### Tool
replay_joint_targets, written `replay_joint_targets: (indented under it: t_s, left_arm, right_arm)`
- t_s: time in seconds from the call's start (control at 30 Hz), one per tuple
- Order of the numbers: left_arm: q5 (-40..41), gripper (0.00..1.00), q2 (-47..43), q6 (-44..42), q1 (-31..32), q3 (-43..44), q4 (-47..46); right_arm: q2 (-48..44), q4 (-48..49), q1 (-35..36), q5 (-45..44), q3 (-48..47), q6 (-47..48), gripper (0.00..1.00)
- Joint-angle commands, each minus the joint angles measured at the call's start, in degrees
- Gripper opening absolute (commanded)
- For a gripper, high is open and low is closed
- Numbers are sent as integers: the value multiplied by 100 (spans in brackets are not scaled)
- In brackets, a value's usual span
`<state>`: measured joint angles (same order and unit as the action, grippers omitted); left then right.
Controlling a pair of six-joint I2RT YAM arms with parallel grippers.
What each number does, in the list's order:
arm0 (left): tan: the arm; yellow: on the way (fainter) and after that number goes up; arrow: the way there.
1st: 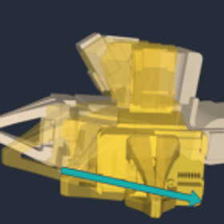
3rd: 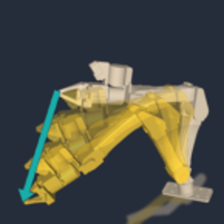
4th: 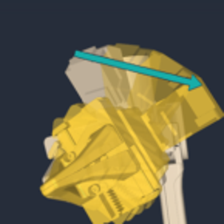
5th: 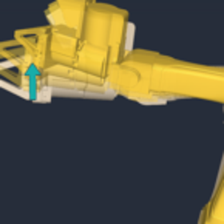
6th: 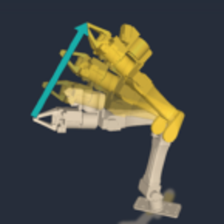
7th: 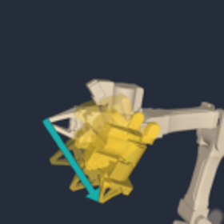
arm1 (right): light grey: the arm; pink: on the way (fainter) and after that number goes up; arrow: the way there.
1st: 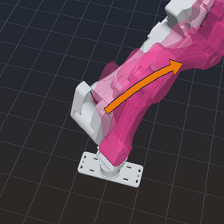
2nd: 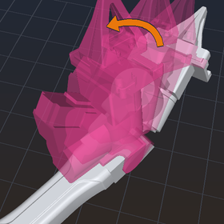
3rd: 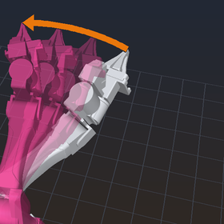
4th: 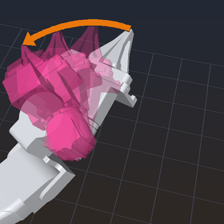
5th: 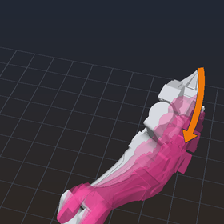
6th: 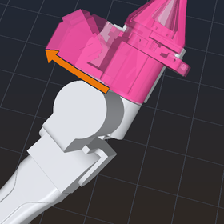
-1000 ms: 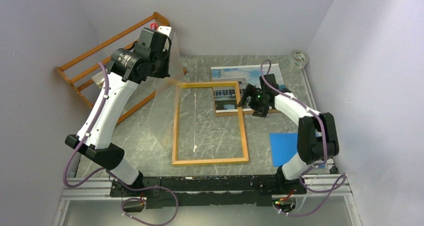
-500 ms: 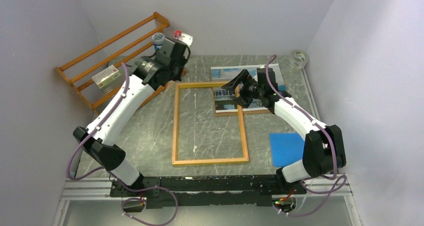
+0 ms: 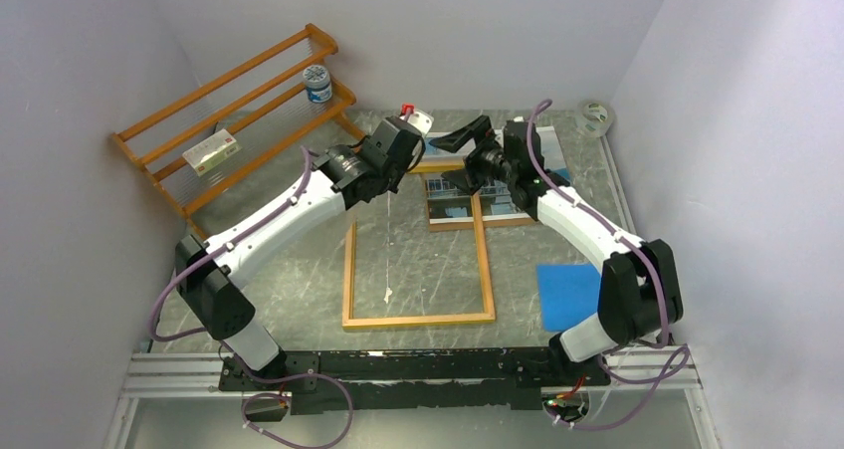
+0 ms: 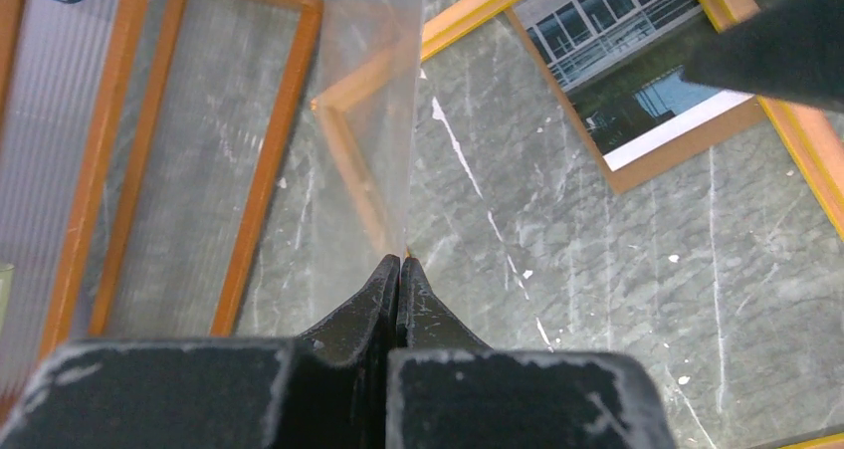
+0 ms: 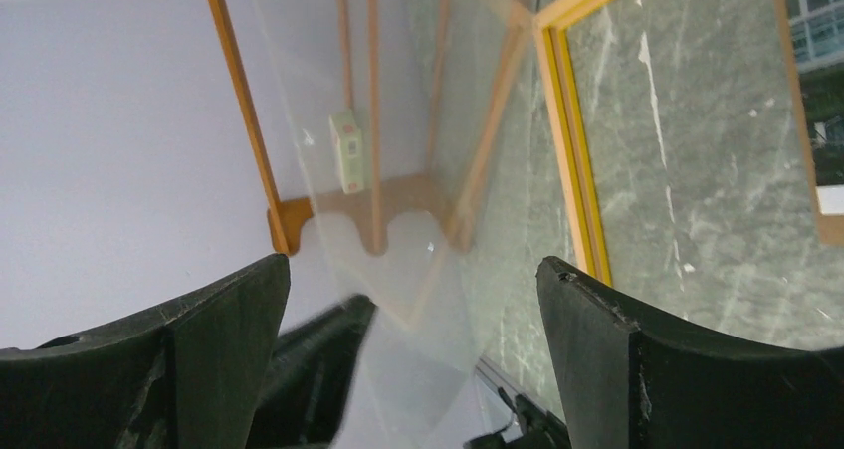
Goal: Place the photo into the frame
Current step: Place the photo frame at the center of the board.
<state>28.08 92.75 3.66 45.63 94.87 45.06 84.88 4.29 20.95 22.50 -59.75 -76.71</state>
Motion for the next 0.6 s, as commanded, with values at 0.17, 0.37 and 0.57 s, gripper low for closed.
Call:
replay_joint_targets:
  t_s: [0.17,0.37,0.57]
  left_arm:
    - [-509,2,-176,-100,119,-320,-615]
    - [-711,3,-283,-263,175,-539,-792]
    - [-751,3,-357,-296,192,-673,-918]
  right_arm:
    - [673,-1188,47,-153,-1599,24,94]
    - [1117,-1741,104,43,-2210,190,90]
    - [1391,-2335,235,33,-2603,504,80]
